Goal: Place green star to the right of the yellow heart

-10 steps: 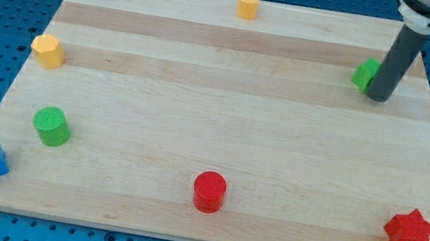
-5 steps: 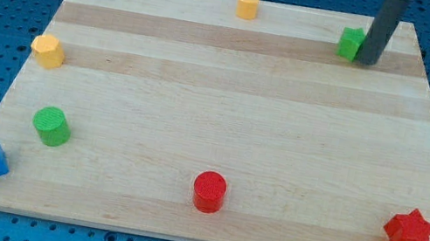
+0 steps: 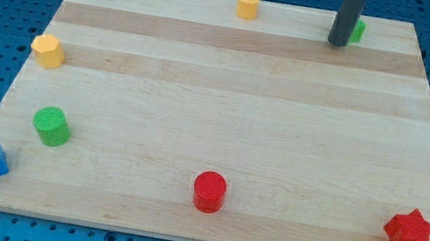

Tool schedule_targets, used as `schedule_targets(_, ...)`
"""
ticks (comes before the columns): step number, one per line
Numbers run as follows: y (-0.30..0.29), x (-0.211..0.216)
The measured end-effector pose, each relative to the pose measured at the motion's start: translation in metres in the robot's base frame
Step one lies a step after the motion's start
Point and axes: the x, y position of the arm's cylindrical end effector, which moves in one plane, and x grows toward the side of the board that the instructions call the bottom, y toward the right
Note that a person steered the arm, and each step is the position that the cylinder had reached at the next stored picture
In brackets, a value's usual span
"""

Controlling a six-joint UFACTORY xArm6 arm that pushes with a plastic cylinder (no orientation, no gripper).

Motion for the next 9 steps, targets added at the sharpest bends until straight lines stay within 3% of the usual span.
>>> schedule_targets(5, 0.027, -0.009)
schedule_targets(6, 0.013, 0.029)
schedule_targets(7, -0.017, 0.064)
schedule_targets(9, -0.156, 0.111)
